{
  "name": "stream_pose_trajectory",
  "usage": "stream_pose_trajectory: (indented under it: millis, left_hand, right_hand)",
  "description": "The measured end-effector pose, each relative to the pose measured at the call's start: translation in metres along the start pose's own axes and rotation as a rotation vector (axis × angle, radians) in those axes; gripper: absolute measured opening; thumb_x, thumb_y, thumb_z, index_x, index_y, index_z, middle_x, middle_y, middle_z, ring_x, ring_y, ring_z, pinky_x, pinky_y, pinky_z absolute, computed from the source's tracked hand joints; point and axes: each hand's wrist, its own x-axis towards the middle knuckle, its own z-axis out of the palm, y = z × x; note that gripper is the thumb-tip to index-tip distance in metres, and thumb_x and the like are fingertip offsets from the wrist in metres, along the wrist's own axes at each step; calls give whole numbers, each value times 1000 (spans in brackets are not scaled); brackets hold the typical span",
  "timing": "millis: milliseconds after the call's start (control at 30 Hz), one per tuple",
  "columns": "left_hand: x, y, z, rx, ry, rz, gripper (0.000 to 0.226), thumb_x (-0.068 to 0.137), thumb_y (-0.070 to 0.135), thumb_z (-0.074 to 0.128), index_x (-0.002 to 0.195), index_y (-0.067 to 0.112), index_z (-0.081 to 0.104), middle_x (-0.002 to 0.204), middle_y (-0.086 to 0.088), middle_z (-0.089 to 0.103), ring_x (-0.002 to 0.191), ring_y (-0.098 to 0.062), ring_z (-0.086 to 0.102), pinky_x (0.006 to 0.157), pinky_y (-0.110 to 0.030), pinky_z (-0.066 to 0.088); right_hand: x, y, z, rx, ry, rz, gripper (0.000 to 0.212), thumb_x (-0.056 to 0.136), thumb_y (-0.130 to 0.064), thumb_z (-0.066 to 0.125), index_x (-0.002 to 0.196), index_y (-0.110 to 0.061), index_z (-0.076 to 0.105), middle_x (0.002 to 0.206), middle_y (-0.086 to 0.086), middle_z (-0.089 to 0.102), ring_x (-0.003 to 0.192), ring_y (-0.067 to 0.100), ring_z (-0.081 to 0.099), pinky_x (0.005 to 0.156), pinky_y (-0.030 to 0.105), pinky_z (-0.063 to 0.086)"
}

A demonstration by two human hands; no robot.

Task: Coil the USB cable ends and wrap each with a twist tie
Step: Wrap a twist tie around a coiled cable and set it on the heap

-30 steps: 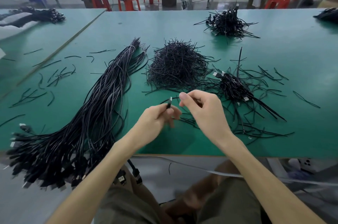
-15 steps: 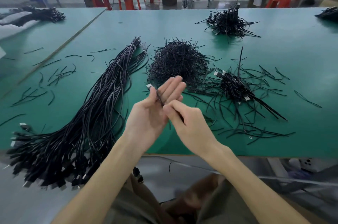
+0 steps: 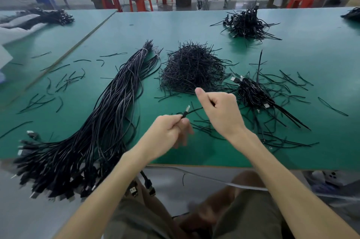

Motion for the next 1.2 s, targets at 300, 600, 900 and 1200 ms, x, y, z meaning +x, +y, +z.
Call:
stream_pose_trajectory:
  millis: [300,600,900,1200]
  left_hand:
    - [13,35,12,-1270,102,-53,47,112,32,27,136,4,56,134,-7,68,127,-22,63,103,-31,53]
    - [-8,45,-16,-1581,157,-2,43,113,24,31,80,16,58,62,10,38,50,-9,33,70,-23,45]
    - [-16,15,2,-215,-10,72,40,103,36,45,68,20,57,57,8,53,49,-10,44,50,-20,36]
    - [2,16,31,-741,298,25,37,108,28,43,104,12,76,106,-2,77,105,-13,69,93,-27,52]
  right_hand:
    - [-30,-30,28,166,4,-94,57,106,-37,48,53,-23,33,44,-10,28,43,14,27,47,23,22]
    - [-21,0,17,-179,-38,-369,55,107,-40,33,57,-18,36,47,-1,35,44,24,30,59,35,34]
    - [0,-1,8,-308,180,-365,50,103,-22,48,57,-23,29,40,4,35,43,27,20,52,34,36]
    - [-22,-30,29,72,82,-33,60,108,-38,39,57,-8,51,48,1,51,45,22,48,50,39,37]
